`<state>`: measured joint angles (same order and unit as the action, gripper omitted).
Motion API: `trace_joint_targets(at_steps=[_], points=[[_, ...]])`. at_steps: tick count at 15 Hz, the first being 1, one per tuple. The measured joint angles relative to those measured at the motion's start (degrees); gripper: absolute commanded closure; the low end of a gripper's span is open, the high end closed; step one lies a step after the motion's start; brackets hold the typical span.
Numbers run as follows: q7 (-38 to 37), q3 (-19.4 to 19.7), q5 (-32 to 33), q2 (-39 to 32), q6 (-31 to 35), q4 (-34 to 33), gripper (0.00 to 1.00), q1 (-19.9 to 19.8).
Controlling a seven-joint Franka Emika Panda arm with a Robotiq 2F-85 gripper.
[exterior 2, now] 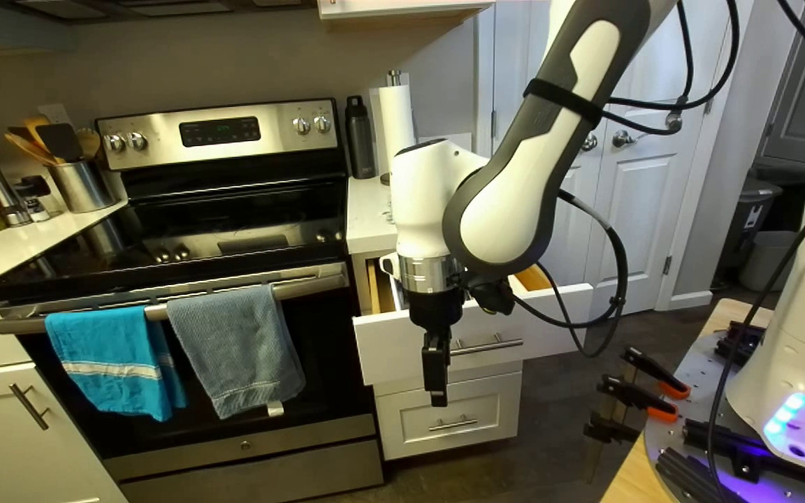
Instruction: Close the first top drawer
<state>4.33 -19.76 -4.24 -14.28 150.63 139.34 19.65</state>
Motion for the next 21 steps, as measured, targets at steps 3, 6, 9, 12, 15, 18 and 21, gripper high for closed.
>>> trace_joint_targets(at_steps=[3,6,9,12,15,18,21], points=[[0.0,0.5,0.4,-3.9,0.2,-3.3,0.0,-0.2],[0.0,1.5,0.5,-6.9,0.2,-6.4,0.0,-0.6],[0.0,2.5,0.5,-8.8,0.2,-8.8,0.0,-2.0],[0.0,3.4,0.5,-9.4,0.2,-9.9,0.0,-3.4],[0.0,4.3,0.5,-9.4,0.2,-10.2,0.0,-5.6],[0.7,5.2,0.5,-9.2,0.2,-10.6,0.0,-8.5],[2.2,6.2,0.4,-8.5,0.2,-11.3,0.0,-11.5]])
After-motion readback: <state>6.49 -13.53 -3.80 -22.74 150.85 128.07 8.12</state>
